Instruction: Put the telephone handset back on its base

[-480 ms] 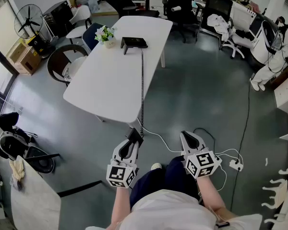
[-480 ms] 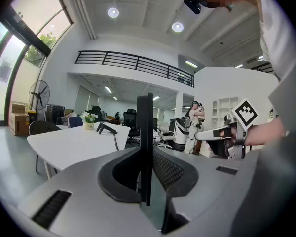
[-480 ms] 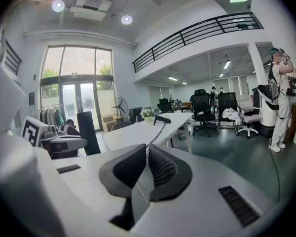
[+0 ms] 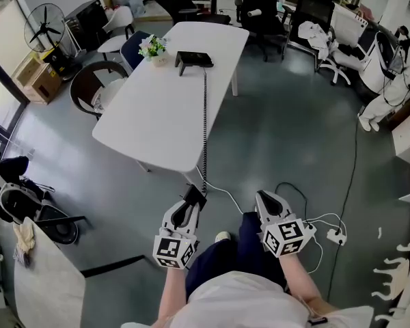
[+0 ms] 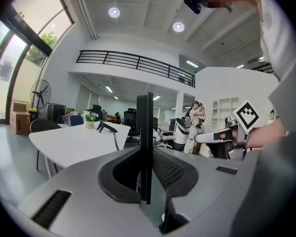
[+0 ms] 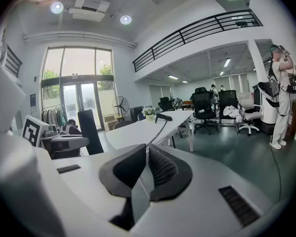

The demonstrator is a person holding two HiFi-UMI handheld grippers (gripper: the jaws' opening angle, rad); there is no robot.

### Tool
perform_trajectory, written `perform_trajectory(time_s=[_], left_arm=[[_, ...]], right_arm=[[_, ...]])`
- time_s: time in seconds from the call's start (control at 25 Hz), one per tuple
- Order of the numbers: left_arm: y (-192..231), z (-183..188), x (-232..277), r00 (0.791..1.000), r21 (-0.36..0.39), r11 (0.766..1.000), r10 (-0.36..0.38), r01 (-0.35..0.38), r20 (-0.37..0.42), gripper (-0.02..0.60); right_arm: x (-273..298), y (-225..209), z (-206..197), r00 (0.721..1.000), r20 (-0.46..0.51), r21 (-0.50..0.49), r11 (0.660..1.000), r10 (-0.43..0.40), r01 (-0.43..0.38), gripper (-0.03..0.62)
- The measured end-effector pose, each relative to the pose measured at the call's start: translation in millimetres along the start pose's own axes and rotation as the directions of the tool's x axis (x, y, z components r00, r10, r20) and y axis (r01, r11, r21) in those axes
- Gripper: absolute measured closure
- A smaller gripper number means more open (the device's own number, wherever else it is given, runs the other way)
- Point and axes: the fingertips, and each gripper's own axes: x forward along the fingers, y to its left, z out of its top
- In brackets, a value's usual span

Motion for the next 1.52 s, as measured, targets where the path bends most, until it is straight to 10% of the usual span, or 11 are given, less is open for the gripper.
perform_trajectory(time_s=[1.52], left_arm=[[66, 44, 190, 0.997, -0.057, 0.995, 0.078, -0.079, -0.013, 0.503]], right_arm=[[178, -119, 72, 0.994, -0.063, 0.012, 0.996, 0.091, -0.09, 0.553]])
